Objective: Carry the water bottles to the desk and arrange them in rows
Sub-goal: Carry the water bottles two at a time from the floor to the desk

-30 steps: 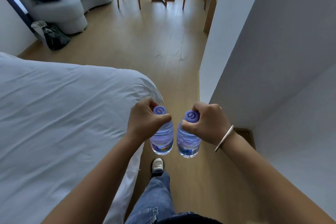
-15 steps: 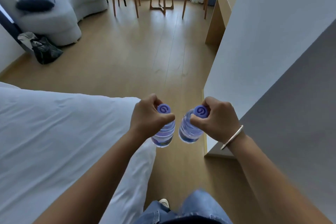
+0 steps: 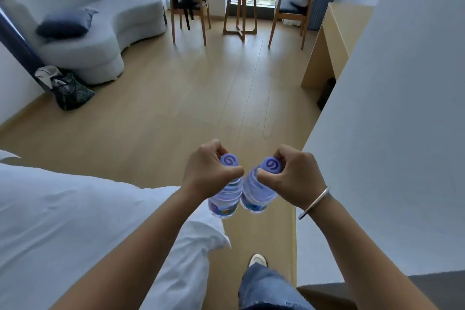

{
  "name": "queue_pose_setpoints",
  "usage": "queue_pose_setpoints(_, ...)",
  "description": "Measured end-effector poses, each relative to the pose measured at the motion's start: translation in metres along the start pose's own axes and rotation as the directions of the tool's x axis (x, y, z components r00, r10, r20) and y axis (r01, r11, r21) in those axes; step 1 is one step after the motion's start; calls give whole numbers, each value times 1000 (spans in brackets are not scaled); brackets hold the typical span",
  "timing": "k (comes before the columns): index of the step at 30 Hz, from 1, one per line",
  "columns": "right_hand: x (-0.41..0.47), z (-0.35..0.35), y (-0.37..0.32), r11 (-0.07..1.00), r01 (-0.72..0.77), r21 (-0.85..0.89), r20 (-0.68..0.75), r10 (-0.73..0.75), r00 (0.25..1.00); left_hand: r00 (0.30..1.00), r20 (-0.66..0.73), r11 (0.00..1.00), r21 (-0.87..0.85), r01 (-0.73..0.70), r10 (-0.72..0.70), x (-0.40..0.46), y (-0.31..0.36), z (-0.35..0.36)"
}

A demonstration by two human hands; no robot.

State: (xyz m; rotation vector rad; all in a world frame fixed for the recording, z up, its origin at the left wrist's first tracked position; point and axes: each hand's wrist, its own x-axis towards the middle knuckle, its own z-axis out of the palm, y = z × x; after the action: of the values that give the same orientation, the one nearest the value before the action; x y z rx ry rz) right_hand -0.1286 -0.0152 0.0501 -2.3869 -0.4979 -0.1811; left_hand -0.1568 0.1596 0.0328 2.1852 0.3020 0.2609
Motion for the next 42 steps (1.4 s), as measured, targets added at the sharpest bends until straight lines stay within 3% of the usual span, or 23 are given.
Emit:
queue_pose_setpoints(8, 160, -16, 64, 1000, 3, -13, -41, -4, 999, 996, -69, 997, -62, 47, -51, 155, 36, 45)
queue_pose_setpoints(17, 297, 2, 126, 994, -106, 36, -98, 109, 989, 997, 7, 996, -55, 72, -72, 316, 36, 83)
queue_pose_setpoints(23, 424, 32, 154, 982, -187, 32, -111, 189, 976, 996, 90, 998, -58, 9, -3, 465, 25, 100)
queue_pose_setpoints(31, 561, 43, 179, 934, -332, 129, -276, 356, 893, 974, 191, 993, -16, -120, 121, 652, 56, 111)
queue_pose_setpoints(42, 687, 24, 273, 887, -435, 156, -326, 462, 825, 956, 286, 996, -68, -56, 73, 792, 78, 209)
